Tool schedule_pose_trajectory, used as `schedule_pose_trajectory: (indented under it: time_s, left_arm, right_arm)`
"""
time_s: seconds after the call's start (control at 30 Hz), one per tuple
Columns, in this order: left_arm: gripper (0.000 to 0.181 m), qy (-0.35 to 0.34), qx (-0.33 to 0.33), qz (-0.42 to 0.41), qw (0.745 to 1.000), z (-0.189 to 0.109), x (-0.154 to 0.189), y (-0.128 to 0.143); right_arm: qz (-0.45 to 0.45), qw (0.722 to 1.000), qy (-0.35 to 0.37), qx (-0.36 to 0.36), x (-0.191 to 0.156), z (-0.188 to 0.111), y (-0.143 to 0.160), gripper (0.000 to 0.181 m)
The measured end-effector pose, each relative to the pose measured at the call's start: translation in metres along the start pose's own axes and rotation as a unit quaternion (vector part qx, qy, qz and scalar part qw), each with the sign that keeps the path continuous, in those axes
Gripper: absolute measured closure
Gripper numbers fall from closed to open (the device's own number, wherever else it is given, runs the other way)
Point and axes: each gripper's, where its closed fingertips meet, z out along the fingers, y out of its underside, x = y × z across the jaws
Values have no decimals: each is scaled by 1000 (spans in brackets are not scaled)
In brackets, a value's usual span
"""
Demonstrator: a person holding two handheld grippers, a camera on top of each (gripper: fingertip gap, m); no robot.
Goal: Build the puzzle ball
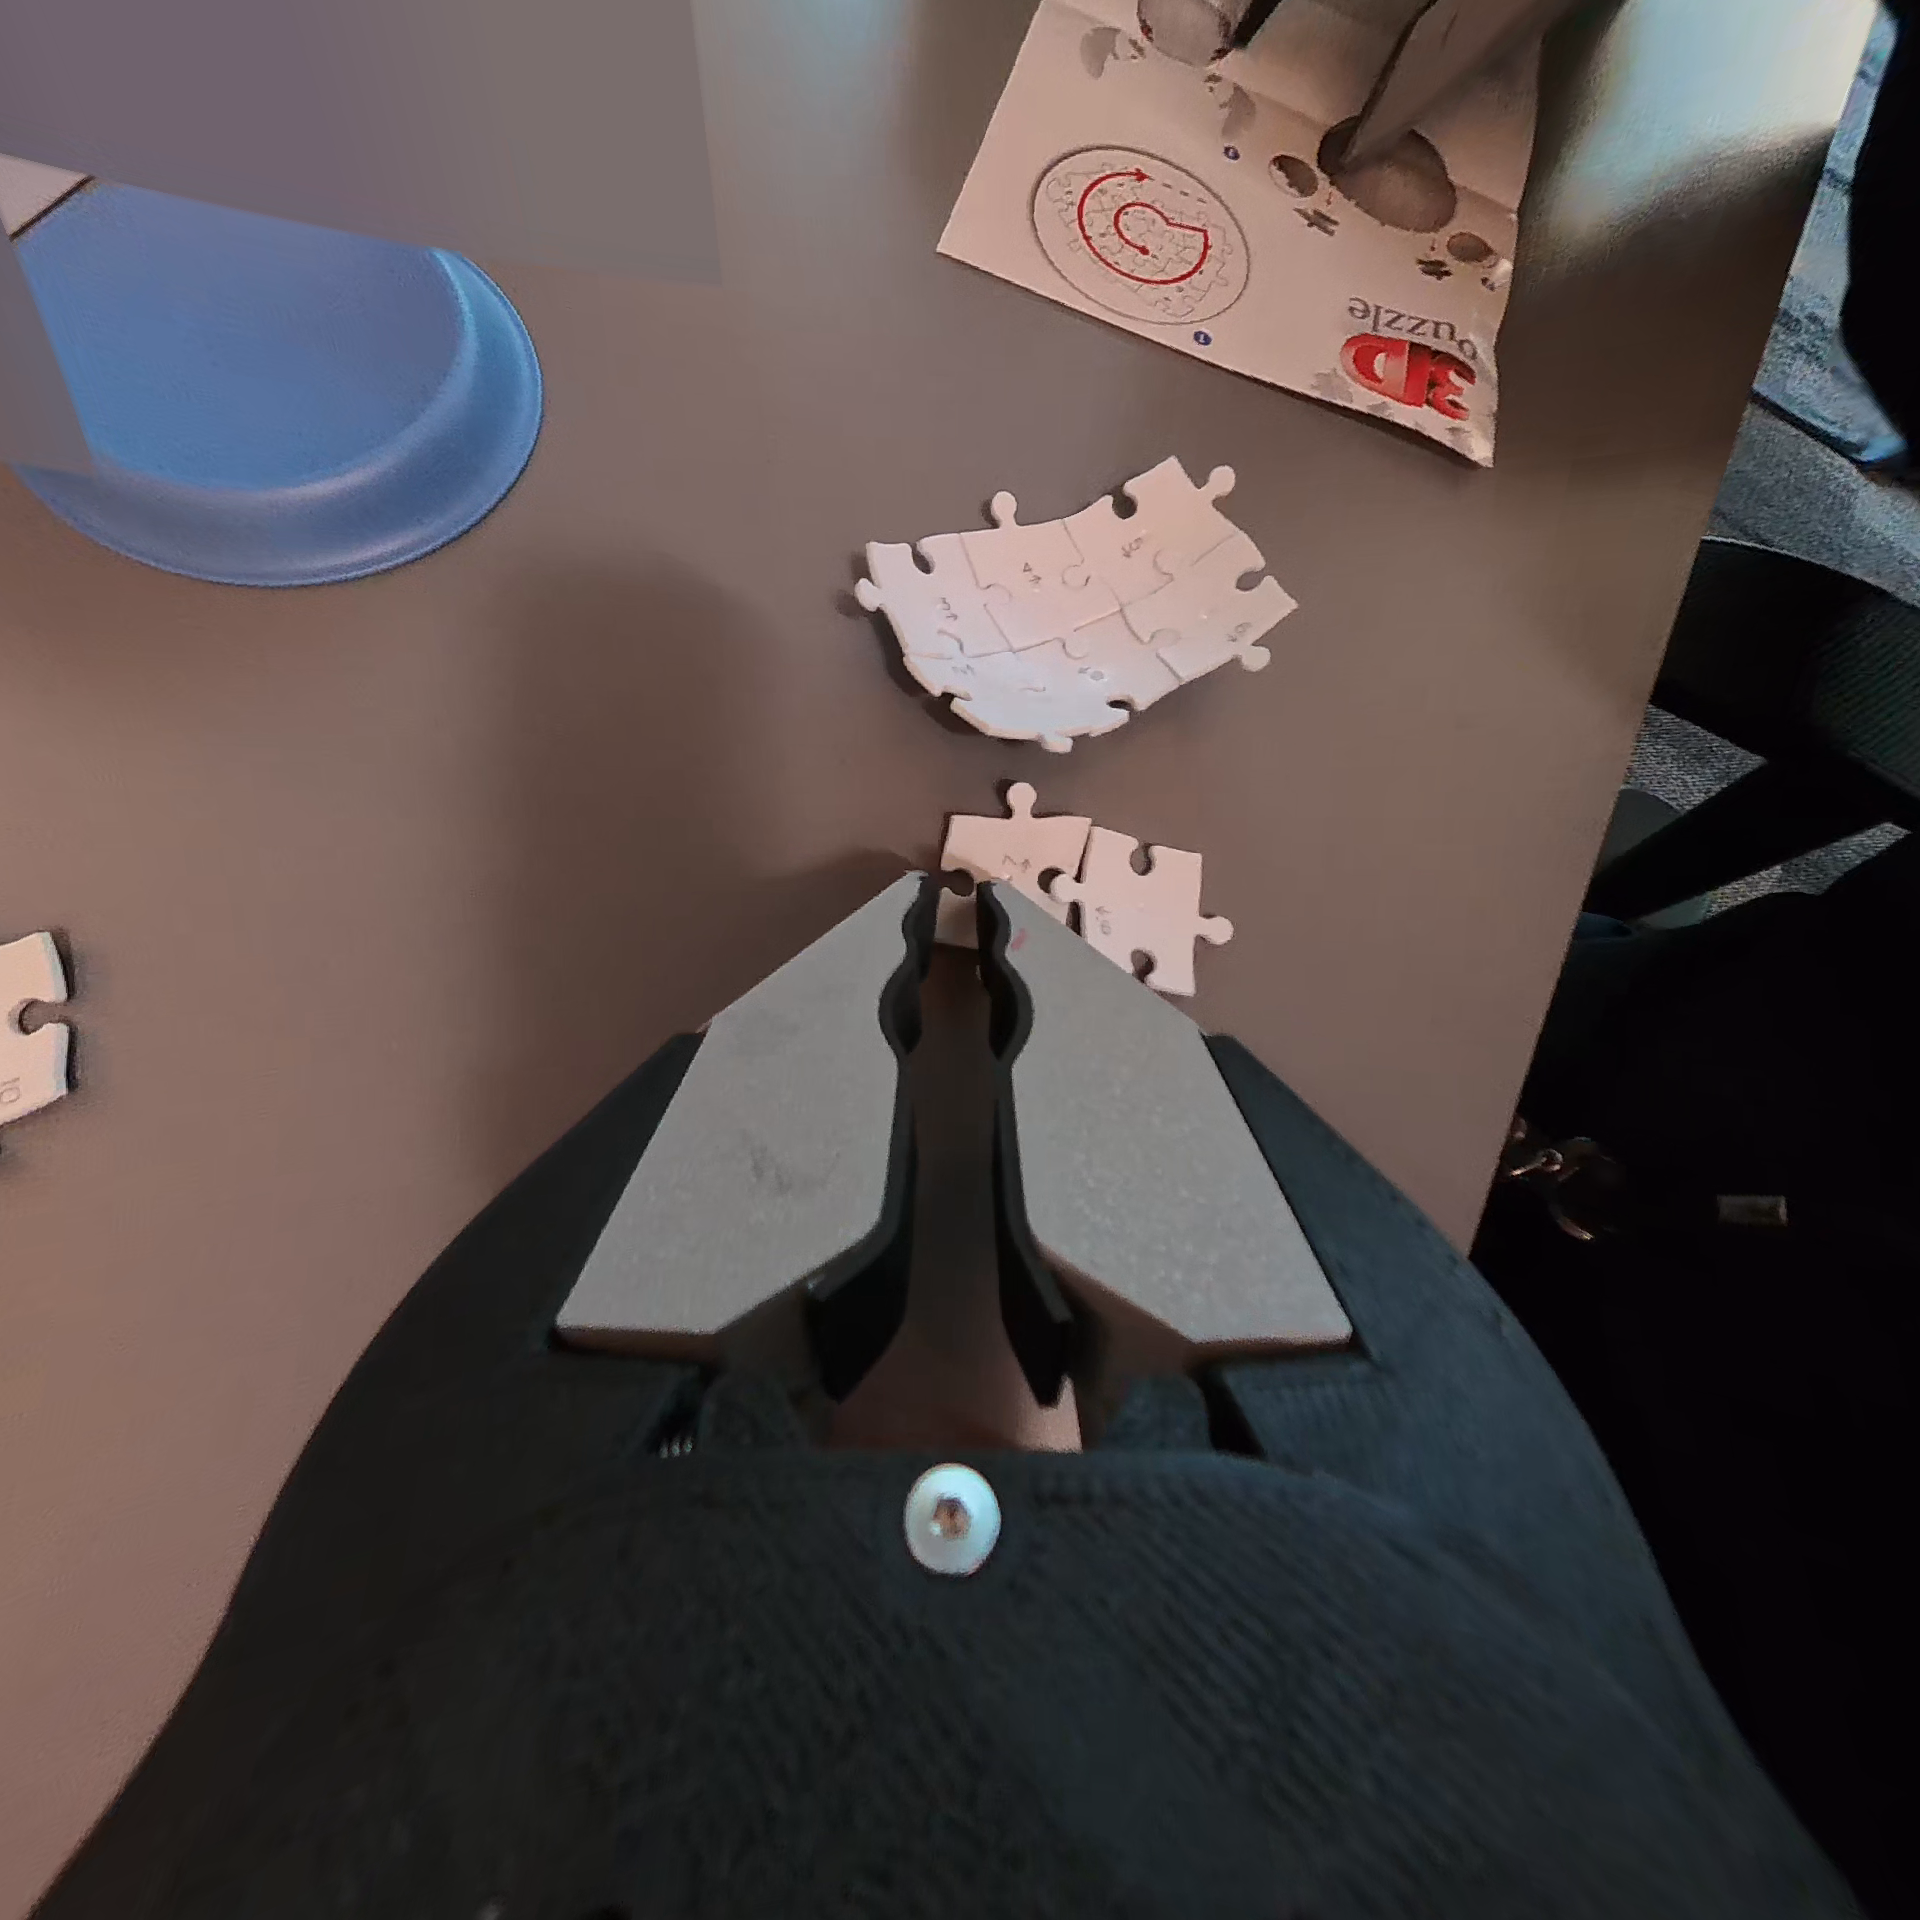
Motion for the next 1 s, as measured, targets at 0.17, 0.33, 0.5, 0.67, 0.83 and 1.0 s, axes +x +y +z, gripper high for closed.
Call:
schedule_pose_trajectory:
  time_s: [0.17,0.33,0.5,0.67,0.83,1.0]
  left_arm:
    - [175,0,-3,6,1000,0,0,0]
    - [176,7,2,1,1000,0,0,0]
    - [178,10,5,-3,1000,-1,-1,1]
    - [179,9,5,-6,1000,-1,-1,1]
    - [181,6,7,-5,1000,-1,-2,1]
    - [181,12,6,-8,1000,-1,-1,1]
  right_arm:
    - [-34,994,66,-84,14,-2,-6,146]
    - [173,977,126,22,25,-12,-35,127]
    - [241,954,177,28,17,0,-19,109]
    - [209,968,135,30,1,15,-19,114]
    - [126,988,75,39,-7,15,-21,120]
    - [45,999,12,1,-15,11,-16,127]
